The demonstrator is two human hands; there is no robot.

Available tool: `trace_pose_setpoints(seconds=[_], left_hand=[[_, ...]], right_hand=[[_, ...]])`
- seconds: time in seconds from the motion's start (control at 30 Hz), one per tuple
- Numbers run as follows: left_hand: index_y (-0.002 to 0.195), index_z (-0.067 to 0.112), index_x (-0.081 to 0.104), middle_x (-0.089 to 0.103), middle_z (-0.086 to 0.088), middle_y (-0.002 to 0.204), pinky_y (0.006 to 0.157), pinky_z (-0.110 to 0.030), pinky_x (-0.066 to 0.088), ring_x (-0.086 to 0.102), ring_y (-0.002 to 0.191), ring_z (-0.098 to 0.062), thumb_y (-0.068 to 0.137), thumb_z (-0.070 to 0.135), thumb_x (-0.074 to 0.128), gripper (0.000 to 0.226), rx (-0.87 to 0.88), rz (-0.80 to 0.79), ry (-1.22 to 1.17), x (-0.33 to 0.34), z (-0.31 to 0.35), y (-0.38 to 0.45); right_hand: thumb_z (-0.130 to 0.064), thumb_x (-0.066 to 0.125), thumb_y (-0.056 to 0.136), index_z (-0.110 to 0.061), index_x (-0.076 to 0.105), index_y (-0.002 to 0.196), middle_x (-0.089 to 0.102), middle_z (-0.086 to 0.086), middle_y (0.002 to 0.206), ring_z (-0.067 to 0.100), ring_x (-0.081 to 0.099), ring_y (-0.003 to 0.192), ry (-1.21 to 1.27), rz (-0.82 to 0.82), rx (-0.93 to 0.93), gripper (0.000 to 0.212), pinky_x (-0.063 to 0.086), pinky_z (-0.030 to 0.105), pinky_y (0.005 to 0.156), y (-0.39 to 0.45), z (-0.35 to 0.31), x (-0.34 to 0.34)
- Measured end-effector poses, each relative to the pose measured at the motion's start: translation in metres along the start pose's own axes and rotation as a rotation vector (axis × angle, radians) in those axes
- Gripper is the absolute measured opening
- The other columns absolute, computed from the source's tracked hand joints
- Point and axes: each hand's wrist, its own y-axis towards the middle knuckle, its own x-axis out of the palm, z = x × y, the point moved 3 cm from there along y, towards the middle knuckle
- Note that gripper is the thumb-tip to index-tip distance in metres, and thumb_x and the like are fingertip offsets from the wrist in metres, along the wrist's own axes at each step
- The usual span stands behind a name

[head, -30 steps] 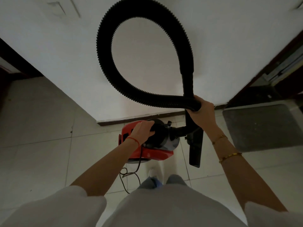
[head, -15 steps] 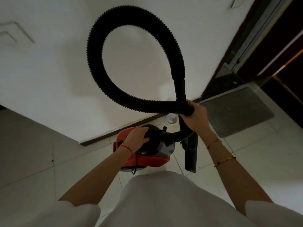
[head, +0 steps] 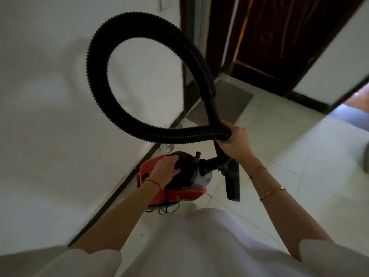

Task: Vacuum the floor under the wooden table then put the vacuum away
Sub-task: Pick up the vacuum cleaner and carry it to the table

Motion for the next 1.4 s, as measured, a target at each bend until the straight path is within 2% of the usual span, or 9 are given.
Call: trace_pose_setpoints(seconds=[0.2,0.3,0.53,0.67,0.8,0.93,1.07,1.27,1.4], left_hand=[[0.111,0.011,0.059,0.066,-0.006,0.101,0.084,-0.038,0.052,0.064,0.094,-0.022,0.089,0.022,0.062,0.025,0.250,-0.147,0.003,0.027,0.060,0.009],[0.104,0.012,0.061,0.067,-0.005,0.099,0.081,-0.038,0.053,0.065,0.091,-0.021,0.087,0.022,0.063,0.020,0.367,-0.205,0.049,0.045,0.100,0.010],[0.098,0.013,0.061,0.068,-0.006,0.093,0.072,-0.032,0.051,0.065,0.085,-0.021,0.087,0.017,0.061,0.011,0.601,-0.373,0.115,0.101,0.210,0.001],[0.097,0.015,0.061,0.068,-0.006,0.095,0.078,-0.039,0.053,0.065,0.089,-0.024,0.086,0.020,0.061,0.012,0.713,-0.453,0.195,0.142,0.282,-0.005],[0.100,0.015,0.058,0.066,-0.008,0.097,0.082,-0.040,0.053,0.064,0.091,-0.027,0.087,0.023,0.059,0.015,0.812,-0.488,0.271,0.188,0.360,-0.019],[0.103,0.015,0.059,0.065,-0.007,0.099,0.084,-0.038,0.052,0.063,0.093,-0.026,0.089,0.021,0.060,0.016,0.894,-0.516,0.299,0.233,0.440,-0.037],[0.098,0.012,0.058,0.066,-0.007,0.097,0.081,-0.036,0.051,0.064,0.091,-0.026,0.087,0.019,0.062,0.013,1.020,-0.533,0.294,0.274,0.518,-0.055],[0.101,0.011,0.061,0.067,-0.007,0.098,0.082,-0.034,0.049,0.064,0.093,-0.025,0.085,0.017,0.064,0.017,1.179,-0.548,0.269,0.327,0.636,-0.083],[0.097,0.010,0.061,0.068,-0.007,0.092,0.080,-0.037,0.051,0.065,0.088,-0.025,0.083,0.017,0.065,0.015,1.286,-0.590,0.257,0.372,0.709,-0.096]], right_hand=[[-0.011,0.070,0.075,-0.019,0.065,0.117,0.072,0.001,0.079,0.020,0.068,0.072,-0.027,0.219,0.208,0.043,0.056,0.034,0.073,-0.081,0.037,-0.056],[-0.014,0.069,0.075,-0.022,0.063,0.122,0.073,0.001,0.081,0.021,0.069,0.074,-0.047,0.320,0.332,0.048,0.057,0.036,0.072,-0.125,0.057,-0.083],[-0.009,0.070,0.073,-0.020,0.063,0.121,0.074,0.003,0.087,0.021,0.069,0.076,-0.103,0.548,0.522,0.050,0.056,0.030,0.073,-0.230,0.107,-0.152],[-0.009,0.069,0.073,-0.020,0.064,0.120,0.074,0.001,0.083,0.019,0.068,0.071,-0.135,0.658,0.629,0.049,0.056,0.029,0.068,-0.291,0.142,-0.196],[-0.010,0.071,0.073,-0.019,0.065,0.116,0.072,-0.002,0.081,0.018,0.068,0.070,-0.171,0.757,0.684,0.045,0.054,0.028,0.065,-0.352,0.176,-0.245],[-0.011,0.069,0.073,-0.022,0.066,0.114,0.071,-0.003,0.078,0.018,0.067,0.068,-0.185,0.846,0.742,0.043,0.054,0.032,0.064,-0.412,0.211,-0.300],[-0.012,0.067,0.072,-0.023,0.066,0.112,0.072,-0.002,0.079,0.017,0.067,0.070,-0.200,0.928,0.794,0.041,0.054,0.034,0.066,-0.465,0.239,-0.354],[-0.011,0.067,0.073,-0.025,0.064,0.117,0.071,-0.002,0.077,0.016,0.066,0.067,-0.267,1.022,0.915,0.046,0.052,0.027,0.066,-0.534,0.281,-0.427],[-0.010,0.067,0.071,-0.024,0.064,0.117,0.071,-0.003,0.076,0.017,0.066,0.065,-0.309,1.076,0.981,0.048,0.054,0.030,0.065,-0.578,0.317,-0.471]])
